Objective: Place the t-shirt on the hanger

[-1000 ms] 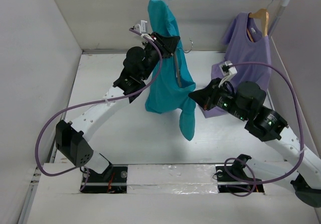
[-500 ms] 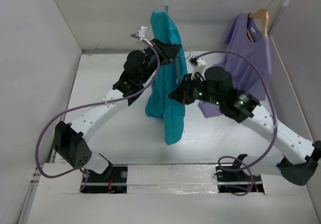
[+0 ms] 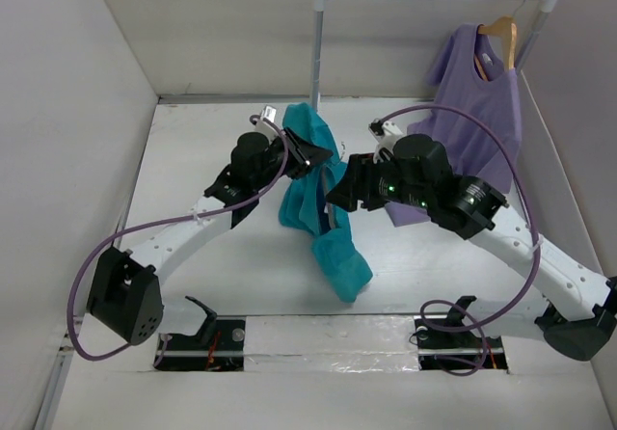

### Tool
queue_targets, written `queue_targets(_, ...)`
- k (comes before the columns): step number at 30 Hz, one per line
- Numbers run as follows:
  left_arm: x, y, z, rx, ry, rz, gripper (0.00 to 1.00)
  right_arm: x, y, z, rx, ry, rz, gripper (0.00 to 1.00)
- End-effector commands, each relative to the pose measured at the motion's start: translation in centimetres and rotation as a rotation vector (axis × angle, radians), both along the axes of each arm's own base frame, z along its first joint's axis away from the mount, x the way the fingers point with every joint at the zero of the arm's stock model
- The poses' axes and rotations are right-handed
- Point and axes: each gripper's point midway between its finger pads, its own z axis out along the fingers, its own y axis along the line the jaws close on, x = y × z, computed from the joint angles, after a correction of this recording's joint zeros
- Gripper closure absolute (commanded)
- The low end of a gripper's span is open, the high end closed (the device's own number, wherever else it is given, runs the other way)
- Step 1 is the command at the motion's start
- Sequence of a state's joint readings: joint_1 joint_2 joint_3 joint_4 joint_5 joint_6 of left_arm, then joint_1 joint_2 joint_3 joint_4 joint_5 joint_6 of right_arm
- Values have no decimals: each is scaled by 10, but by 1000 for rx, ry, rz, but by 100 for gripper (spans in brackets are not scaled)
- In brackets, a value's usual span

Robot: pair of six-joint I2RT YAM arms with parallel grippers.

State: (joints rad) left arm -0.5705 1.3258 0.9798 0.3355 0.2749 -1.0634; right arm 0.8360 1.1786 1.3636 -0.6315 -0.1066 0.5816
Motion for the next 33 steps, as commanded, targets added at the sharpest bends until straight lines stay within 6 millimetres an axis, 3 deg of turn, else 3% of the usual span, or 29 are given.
queue_targets(1,-21,-2,31,-124,-31,-62,100,1,-9,-15,-24,34,-36,33)
queue_targets(2,-23,-2,30,-133,-20,-65,100,3,-11,-20,-33,42,-53,34)
queue_targets(3,-26,-5,26,-134,-12,-72,100,7,-14,-25,-42,51,-75,43)
queue_targets(5,-29,-3,27,-152,-11,-72,100,14,-19,-39,-77,67,-132,51)
queue_targets(7,-31,-2,30,-172,-30,-76,100,19,-23,-44,-79,80,-150,68)
queue_targets(8,-32,-2,31,-176,-33,-76,100,17,-22,-50,-84,95,-138,69)
queue_targets(12,-35,-3,30,-175,-45,-80,100,13,-8,-55,-73,122,-67,48)
queue_targets(14,-34,-3,28,-176,-45,-77,100,9,-6,-62,-89,143,-56,45)
queue_targets(17,-36,-6,30,-181,-53,-87,100,6,-2,-65,-76,162,-37,50)
queue_targets(20,-39,-9,29,-177,-60,-97,100,3,4,-68,-57,180,-13,62)
queue_targets(21,-40,-9,27,-180,-57,-98,100,4,5,-72,-64,189,-11,79)
queue_targets(23,-41,-9,25,-186,-52,-104,100,5,5,-68,-71,183,-12,99)
queue_targets(24,-42,-9,25,-184,-51,-104,100,8,4,-62,-70,171,-25,100)
queue_targets(28,-45,-8,10,-156,-34,-110,100,25,-7,-9,16,82,-84,100)
queue_targets(29,-46,-7,7,-153,-32,-112,100,28,-8,15,51,52,-91,100)
queue_targets(33,-46,-11,-3,-165,-21,-131,100,34,-14,32,32,46,-105,100)
